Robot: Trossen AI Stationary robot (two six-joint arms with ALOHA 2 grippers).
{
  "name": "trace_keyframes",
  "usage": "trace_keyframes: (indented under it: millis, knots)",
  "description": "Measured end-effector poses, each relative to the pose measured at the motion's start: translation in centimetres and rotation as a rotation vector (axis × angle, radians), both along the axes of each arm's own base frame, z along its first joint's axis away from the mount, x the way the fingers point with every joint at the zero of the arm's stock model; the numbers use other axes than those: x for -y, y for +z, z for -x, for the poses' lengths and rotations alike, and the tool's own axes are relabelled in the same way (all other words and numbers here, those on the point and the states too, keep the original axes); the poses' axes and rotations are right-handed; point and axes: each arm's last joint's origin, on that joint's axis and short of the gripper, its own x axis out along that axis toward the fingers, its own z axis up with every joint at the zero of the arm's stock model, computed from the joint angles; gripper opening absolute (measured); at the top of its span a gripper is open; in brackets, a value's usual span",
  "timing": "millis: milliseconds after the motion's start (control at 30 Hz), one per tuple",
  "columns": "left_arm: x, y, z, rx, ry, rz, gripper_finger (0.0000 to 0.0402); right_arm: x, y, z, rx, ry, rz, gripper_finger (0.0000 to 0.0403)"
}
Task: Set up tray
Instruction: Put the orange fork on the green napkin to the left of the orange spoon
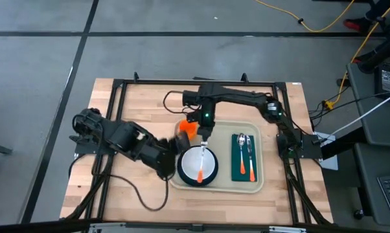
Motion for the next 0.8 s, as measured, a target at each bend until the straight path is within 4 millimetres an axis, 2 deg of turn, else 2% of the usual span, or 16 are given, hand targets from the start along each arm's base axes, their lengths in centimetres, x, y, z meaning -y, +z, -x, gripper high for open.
trace_keyframes:
  millis: [100,200,367,567,800]
  knots:
    - [-0.8,1.4,0.8,0.090,0.144,-0.034,0.0116,-0.5,2.5,1.0,0.098,0.059,0.060,0.0004]
    - [-1.4,2.5,1.5,0.169,0.250,-0.033,0.0111,-0.9,3.5,2.2,0.105,0.085,0.127,0.0004]
    - [-2.2,3.6,2.9,0.249,0.330,-0.025,0.0106,-1.3,5.3,4.7,0.123,0.091,0.146,0.0004]
    - [-3.1,4.6,4.1,0.336,0.423,-0.010,0.0109,-1.9,3.8,9.4,0.013,0.117,0.161,0.0004]
    - [-4.5,5.2,4.3,0.412,0.522,-0.069,0.0102,0.3,-1.5,13.4,-0.076,0.078,0.147,0.0004]
